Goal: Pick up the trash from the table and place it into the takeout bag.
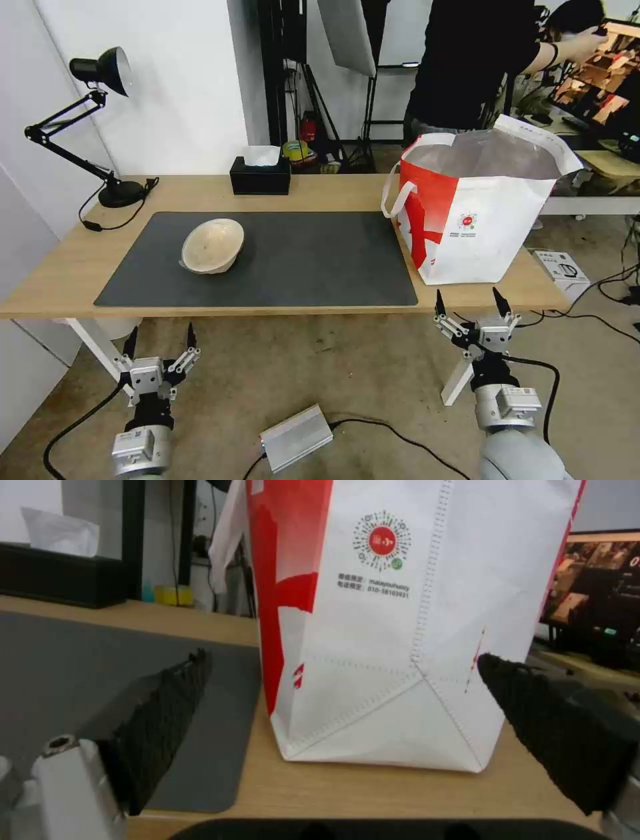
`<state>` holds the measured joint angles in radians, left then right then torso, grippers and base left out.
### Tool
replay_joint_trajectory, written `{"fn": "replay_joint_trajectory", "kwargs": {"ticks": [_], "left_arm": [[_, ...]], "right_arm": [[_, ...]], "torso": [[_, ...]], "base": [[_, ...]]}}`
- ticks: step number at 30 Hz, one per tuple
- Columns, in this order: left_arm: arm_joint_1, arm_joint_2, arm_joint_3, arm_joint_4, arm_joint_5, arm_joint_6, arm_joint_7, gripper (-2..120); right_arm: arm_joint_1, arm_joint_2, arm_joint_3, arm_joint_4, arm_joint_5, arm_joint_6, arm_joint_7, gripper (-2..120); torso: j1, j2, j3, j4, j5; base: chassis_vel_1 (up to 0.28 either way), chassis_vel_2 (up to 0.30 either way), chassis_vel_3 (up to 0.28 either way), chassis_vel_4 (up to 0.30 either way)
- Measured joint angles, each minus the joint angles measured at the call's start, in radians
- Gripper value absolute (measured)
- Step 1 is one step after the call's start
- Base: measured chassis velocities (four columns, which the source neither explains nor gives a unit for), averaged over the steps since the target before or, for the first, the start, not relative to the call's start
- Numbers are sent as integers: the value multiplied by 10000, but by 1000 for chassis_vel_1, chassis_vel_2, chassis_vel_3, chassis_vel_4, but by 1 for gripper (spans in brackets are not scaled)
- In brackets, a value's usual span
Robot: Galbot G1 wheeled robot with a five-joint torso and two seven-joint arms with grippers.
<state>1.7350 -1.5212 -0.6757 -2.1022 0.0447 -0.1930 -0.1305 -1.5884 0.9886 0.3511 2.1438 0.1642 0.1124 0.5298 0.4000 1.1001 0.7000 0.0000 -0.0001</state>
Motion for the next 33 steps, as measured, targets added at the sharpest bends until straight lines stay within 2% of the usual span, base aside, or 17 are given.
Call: {"fn": "replay_joint_trajectory", "kwargs": {"ticks": [20,33], "left_arm": [[-15,106,-12,11,-14,-3,6,100],[-41,175,-27,-10,-43,-1,7,100]], "right_arm": [[-196,-154,-714,-828,-268,-6,186,100],[-288,-256,-757,-927,-272,-37,232,100]], "torso": [[0,-2,1,0,1],[0,-2,0,0,1]], "base": [[0,0,0,0],[0,0,0,0]]}}
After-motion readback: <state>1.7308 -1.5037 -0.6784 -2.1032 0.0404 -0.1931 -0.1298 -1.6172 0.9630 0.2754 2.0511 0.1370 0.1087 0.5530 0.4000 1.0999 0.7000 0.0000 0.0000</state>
